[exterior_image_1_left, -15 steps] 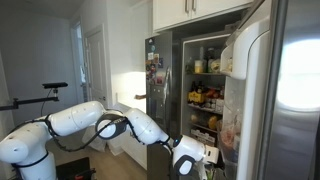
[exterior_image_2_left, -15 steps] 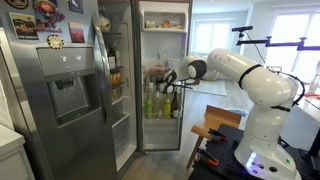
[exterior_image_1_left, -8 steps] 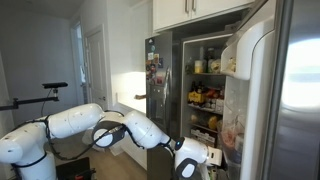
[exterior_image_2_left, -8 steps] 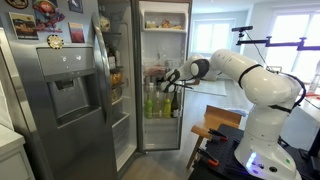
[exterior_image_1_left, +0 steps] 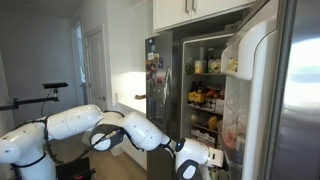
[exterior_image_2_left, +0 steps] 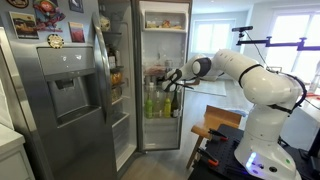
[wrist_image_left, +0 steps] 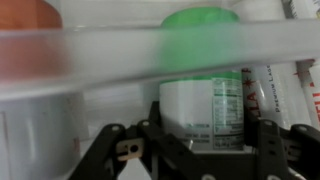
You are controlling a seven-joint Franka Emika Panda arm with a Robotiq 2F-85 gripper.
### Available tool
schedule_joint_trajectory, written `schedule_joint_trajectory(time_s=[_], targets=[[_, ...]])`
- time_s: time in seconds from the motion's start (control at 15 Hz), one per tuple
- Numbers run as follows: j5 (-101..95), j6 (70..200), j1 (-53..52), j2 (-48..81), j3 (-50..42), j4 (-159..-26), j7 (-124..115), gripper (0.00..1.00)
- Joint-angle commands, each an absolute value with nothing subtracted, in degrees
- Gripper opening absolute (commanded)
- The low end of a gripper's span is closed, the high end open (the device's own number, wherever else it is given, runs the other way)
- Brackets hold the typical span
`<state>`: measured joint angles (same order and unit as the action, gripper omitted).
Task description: Pick up a canned drink from the fridge and put it on the chair
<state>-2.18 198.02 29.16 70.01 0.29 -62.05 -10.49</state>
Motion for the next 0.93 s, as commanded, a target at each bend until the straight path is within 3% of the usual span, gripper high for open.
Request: schedule_joint_trajectory(time_s=[0.0, 0.2, 0.27, 0.87], targets=[[-2.9, 198.0, 29.5, 69.1, 0.7, -61.4, -10.2, 0.47], [-5.2, 198.0, 30.5, 68.3, 2.5, -63.2, -9.8, 0.47], [-3.2, 198.0, 29.4, 70.0, 0.5, -62.1, -10.5, 0.72], [-4.2, 198.0, 29.8, 70.0, 1.1, -62.2, -10.5, 0.72]])
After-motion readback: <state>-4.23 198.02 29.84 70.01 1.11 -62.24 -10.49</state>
